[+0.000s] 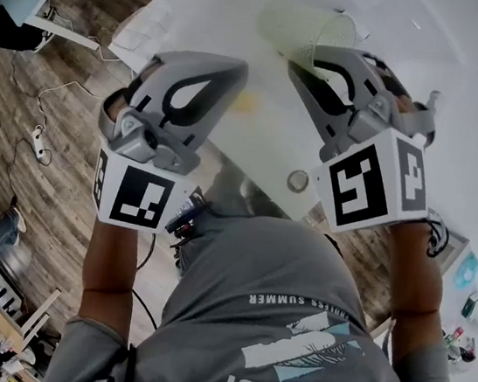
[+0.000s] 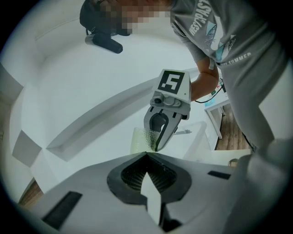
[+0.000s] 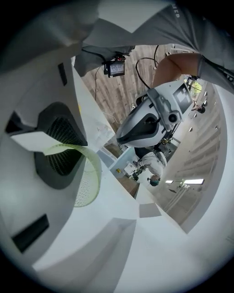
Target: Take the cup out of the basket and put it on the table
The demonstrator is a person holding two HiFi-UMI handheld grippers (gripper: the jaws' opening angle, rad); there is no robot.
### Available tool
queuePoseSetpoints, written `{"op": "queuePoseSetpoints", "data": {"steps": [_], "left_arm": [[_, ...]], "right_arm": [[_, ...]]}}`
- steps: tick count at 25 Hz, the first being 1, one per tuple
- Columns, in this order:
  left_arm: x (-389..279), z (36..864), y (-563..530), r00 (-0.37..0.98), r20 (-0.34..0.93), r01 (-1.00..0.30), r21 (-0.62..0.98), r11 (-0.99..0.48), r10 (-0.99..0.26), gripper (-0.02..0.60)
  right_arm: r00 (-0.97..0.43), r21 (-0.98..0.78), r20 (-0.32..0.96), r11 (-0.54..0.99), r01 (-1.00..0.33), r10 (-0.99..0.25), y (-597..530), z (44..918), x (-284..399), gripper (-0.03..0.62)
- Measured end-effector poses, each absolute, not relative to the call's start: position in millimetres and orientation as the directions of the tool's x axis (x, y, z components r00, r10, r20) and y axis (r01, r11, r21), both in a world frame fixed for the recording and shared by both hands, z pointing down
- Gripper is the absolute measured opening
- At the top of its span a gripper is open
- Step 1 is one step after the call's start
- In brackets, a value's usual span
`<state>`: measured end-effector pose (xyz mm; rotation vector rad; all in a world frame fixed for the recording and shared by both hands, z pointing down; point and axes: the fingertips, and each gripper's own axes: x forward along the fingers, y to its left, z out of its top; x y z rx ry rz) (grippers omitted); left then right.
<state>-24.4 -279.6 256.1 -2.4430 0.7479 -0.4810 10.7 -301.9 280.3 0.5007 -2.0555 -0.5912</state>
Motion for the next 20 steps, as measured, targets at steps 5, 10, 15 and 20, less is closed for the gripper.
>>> {"op": "queuePoseSetpoints", "data": {"steps": [5,10,15,20], "left_arm": [[-27,254,-258,0.769,0.174,-0.420,-0.589,-0.691,-0.616,0.008],[-29,255,-239,0.754,0.182,-0.429,-0.591,-0.683,-0.631,0.008],[-27,258,-223,0.745,0.189,-0.438,-0.585,-0.683,-0.640,0.008],[-25,265,-211,0.737,0.198,-0.446,-0.577,-0.685,-0.647,0.008]], "right_arm": [[-0.542,0.571,0.656,0.815,-0.100,-0.526,-259,275,4,0.032],[-0.566,0.553,0.662,0.830,-0.074,-0.492,-222,280,1,0.032],[-0.580,0.523,0.683,0.852,-0.034,-0.443,-189,293,-3,0.032],[-0.582,0.487,0.710,0.874,-0.002,-0.397,-161,312,-1,0.032]]}}
